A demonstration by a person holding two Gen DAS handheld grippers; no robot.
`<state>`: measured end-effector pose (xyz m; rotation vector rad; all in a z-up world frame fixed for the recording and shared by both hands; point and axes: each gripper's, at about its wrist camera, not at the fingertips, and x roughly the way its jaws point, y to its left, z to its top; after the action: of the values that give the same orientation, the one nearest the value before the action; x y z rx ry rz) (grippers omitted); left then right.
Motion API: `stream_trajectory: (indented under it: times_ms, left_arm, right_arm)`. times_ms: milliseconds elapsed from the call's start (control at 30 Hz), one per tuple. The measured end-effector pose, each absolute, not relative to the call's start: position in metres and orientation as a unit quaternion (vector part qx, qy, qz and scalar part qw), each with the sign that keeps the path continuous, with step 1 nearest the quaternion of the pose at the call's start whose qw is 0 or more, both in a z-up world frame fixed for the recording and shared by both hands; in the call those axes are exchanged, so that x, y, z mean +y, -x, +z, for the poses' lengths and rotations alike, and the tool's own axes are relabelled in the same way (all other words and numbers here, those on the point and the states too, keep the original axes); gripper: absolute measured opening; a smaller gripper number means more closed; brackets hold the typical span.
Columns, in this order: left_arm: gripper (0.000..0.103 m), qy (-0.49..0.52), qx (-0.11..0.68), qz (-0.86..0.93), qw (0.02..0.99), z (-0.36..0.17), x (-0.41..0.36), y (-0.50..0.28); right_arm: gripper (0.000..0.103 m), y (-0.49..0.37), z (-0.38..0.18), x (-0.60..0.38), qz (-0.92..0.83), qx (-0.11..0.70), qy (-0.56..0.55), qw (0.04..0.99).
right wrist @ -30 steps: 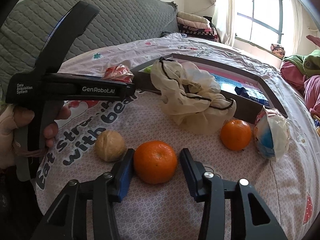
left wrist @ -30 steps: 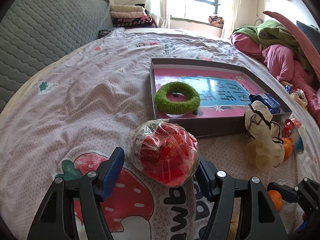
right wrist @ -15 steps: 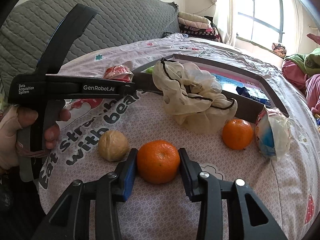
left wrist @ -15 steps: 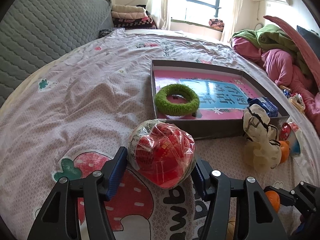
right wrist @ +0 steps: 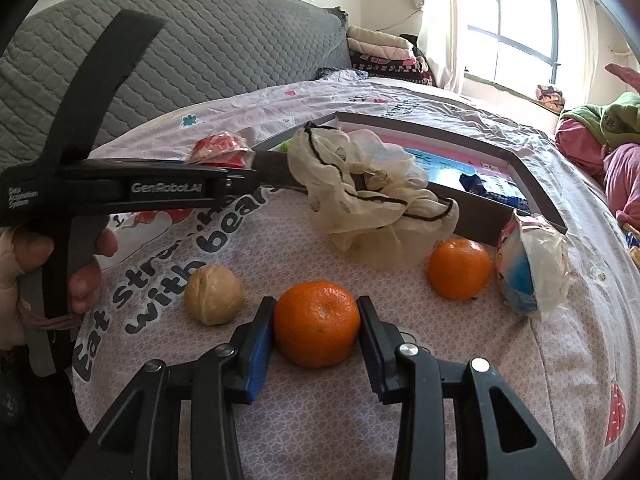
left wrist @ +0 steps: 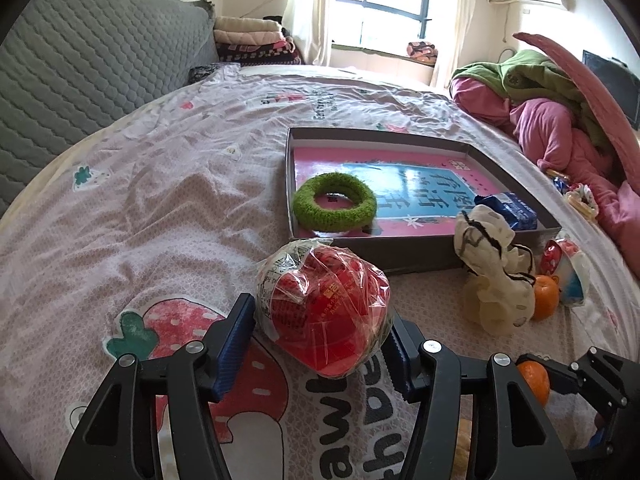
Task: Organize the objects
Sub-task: 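Lift the red bagged ball with the left tool while the right tool lifts the orange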
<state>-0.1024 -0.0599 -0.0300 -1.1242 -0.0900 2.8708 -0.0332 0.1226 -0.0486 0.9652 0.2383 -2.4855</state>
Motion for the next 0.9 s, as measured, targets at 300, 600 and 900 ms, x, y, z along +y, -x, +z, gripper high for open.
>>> stream_trajectory:
  times_ms: [300,600,900]
  left_arm:
    - [0.061,0.356,-0.030,0.933,0.038,-0.024,-0.058,0.089]
    - [0.061,0.337,-0.023,0.940,0.050,-0.015,-0.050,0.073]
    - [0.061,0.322,-0.014,0.945,0.054,-0.011,-0.039,0.060]
  right_arm:
    - [0.040,0.032,-0.045,0.129,-0.908,0.076,-0.345,0.225]
    - [0.040,0.029,-0.034,0.138,-0.919,0.066,-0.322,0.216]
    - [0.040,0.023,-0.025,0.144,-0.926,0.066,-0.305,0.211]
